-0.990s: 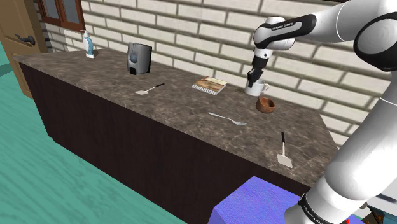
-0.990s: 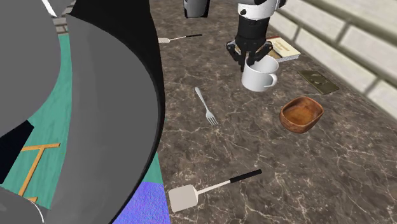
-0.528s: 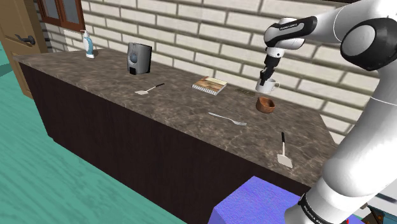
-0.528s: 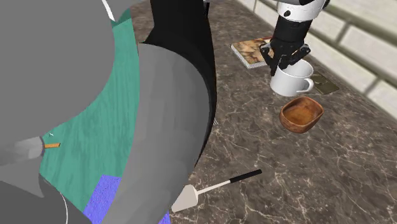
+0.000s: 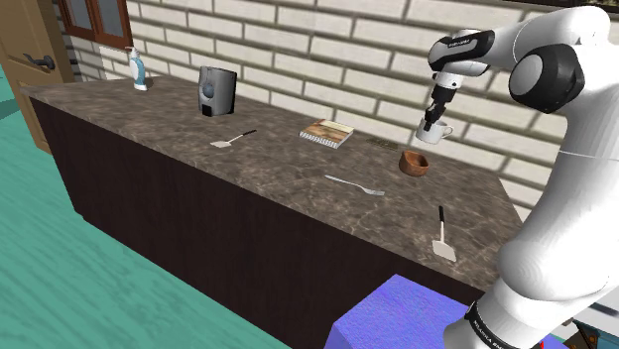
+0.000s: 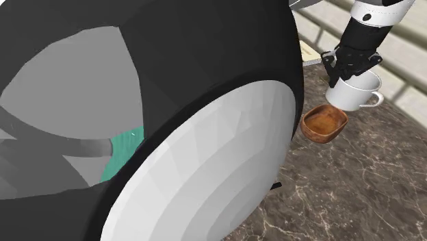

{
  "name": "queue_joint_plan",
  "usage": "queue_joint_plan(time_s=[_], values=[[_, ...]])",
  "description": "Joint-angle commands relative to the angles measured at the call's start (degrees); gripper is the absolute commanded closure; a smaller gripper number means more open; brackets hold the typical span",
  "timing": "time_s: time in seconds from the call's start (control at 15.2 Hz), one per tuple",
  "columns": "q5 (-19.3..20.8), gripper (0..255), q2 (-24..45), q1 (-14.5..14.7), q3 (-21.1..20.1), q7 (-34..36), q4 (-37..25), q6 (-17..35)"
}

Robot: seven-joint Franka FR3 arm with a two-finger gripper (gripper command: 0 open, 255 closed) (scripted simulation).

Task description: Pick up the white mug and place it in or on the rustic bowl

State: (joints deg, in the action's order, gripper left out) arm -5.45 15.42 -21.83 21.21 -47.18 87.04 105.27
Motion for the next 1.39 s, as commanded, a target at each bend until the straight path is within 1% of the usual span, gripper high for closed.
queue_joint_plan(time_s=[0.0, 1.06, 1.32], values=[[-0.27, 255, 0.55, -0.32, 0.06, -0.55, 0.3, 0.82], [-1.26, 255, 2.37, -0.14, -0.39, -1.25, 10.13, 12.32], [-1.26, 255, 2.37, -0.14, -0.39, -1.25, 10.13, 12.32]])
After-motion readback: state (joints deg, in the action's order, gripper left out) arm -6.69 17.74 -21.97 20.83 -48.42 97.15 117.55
